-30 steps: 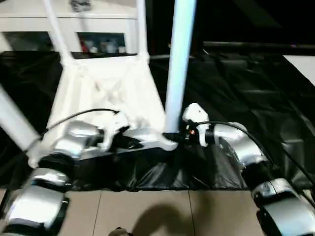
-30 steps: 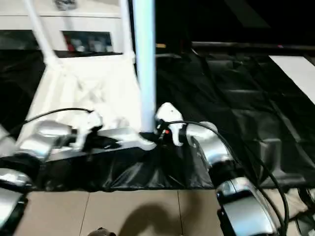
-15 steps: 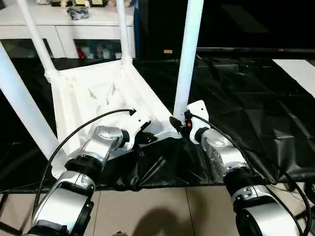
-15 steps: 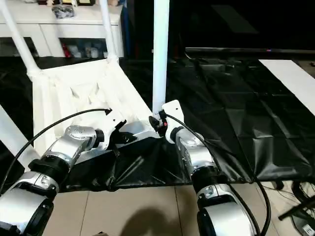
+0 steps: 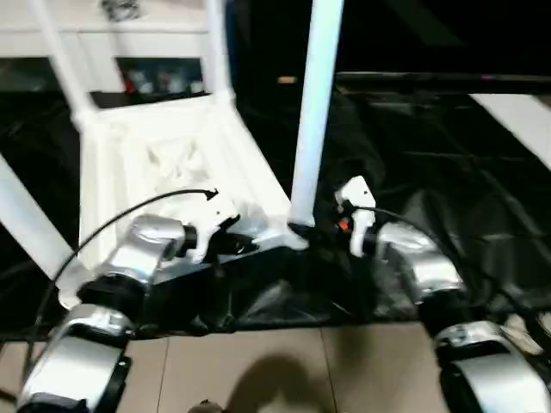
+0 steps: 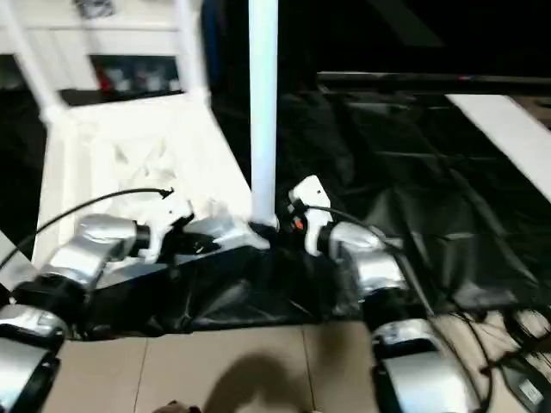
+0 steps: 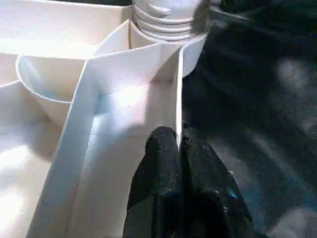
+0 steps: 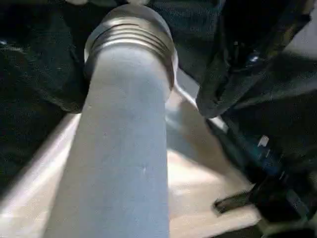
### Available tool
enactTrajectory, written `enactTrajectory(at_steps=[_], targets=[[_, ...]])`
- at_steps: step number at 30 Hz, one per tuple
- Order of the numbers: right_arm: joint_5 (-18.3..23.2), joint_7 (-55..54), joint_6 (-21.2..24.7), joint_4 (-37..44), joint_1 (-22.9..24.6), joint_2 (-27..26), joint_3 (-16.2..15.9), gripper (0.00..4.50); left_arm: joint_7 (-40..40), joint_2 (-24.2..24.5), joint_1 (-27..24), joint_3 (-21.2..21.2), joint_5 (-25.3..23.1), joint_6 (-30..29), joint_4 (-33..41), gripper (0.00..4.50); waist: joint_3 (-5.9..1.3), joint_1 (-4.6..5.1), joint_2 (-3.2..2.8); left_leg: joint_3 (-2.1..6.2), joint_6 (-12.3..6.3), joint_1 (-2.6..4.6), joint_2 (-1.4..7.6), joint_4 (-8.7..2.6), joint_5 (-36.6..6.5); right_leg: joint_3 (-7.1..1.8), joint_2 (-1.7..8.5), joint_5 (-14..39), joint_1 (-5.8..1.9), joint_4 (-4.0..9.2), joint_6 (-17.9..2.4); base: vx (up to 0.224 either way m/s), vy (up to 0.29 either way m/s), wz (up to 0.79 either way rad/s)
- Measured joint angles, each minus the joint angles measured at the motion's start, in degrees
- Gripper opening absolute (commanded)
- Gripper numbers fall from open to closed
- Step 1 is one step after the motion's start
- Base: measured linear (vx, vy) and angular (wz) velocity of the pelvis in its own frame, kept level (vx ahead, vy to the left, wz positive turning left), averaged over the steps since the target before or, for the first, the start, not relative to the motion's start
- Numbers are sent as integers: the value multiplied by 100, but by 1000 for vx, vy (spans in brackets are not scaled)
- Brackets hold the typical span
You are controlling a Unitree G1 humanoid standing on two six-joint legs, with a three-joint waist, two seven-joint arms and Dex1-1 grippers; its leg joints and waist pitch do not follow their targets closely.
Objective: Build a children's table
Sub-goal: Rotate leg to tighten
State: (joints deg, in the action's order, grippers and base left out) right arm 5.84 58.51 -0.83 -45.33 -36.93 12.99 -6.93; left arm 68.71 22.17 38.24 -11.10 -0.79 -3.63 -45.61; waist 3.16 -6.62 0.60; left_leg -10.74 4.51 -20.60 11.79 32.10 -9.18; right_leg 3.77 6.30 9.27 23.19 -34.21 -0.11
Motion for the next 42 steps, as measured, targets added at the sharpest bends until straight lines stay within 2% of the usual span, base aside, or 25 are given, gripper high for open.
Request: enactTrajectory(at_steps=[2, 5, 9, 10, 14, 16, 18, 24, 34, 38, 40, 42], targets=[[-82, 273, -128, -40, -77, 90, -88, 396, 217, 66, -36, -1, 37, 14, 93, 0, 0, -51, 0, -29, 2, -12, 22, -3, 0, 11, -5, 40, 18, -43, 43, 75, -45, 8], [-115, 657, -243, -41, -128, 184, -143, 396, 491, 177, -79, -21, 106, 13, 292, 0, -1, -157, -1, -46, 3, -74, 45, 37, 7, 14, -14, 124, 100, -137, 20, 72, -26, 3], [-115, 925, -250, -42, -140, 244, -241, 396, 718, 293, -116, -21, 121, 20, 497, 0, -2, -180, 5, -45, -48, -180, 45, 96, -7, 12, -9, 142, 191, -168, 9, 30, -2, 0], [-117, 945, -252, -42, -140, 244, -256, 396, 740, 299, -117, -22, 121, 21, 500, 0, -2, -178, 5, -45, -61, -189, 45, 117, -16, 10, -7, 142, 195, -175, 9, 0, 0, 0], [-123, 1080, -310, -42, -144, 265, -318, 363, 828, 344, -177, -24, 121, 17, 609, 0, 2, -159, 12, -46, -48, -196, 51, 179, -43, 2, 0, 134, 182, -181, 6, 0, 0, 0], [-122, 1097, -313, -42, -144, 251, -316, 363, 876, 351, -208, -46, 121, 8, 670, 0, 6, -155, 19, -50, -32, -195, 49, 189, -47, -9, 1, 122, 173, -181, 5, 0, 0, 0], [-112, 1202, -313, -42, -144, 217, -312, 331, 940, 353, -245, -61, 121, -5, 735, 0, 7, -153, 20, -55, -31, -195, 50, 201, -44, -16, 2, 115, 169, -185, 5, 0, 0, 0], [-110, 1327, -313, -46, -145, 226, -316, 280, 1070, 384, -246, -76, 121, -8, 738, 0, 8, -158, 24, -57, -33, -197, 51, 208, -42, -18, 3, 113, 165, -191, 7, 0, 0, 0], [-179, 1192, -376, -176, -146, 173, -340, 266, 969, 351, -195, -114, 89, 7, 570, 0, 7, -152, 22, -57, -33, -190, 52, 212, -41, -18, 2, 113, 162, -200, 7, 0, 0, 0], [-205, 412, -309, -285, -119, 5, -156, 265, 414, 118, -33, -111, -59, -118, 423, 0, 7, -136, 42, -55, -27, -170, 52, 213, -31, -21, 2, 105, 140, -201, 5, 0, 0, 0], [-206, -383, -173, -294, -49, -167, 86, 265, -43, -104, 82, -100, -153, -339, 356, 0, 6, -112, 67, -52, -24, -147, 52, 212, -29, -22, 2, 104, 119, -197, 7, 0, 0, 0], [-204, -1016, -75, -273, 20, -328, 258, 265, -382, -297, 151, -84, -195, -505, 301, 0, 1, -49, 75, -51, -24, -133, 46, 207, -30, -24, 4, 105, 102, -191, 8, 0, 0, 0]])
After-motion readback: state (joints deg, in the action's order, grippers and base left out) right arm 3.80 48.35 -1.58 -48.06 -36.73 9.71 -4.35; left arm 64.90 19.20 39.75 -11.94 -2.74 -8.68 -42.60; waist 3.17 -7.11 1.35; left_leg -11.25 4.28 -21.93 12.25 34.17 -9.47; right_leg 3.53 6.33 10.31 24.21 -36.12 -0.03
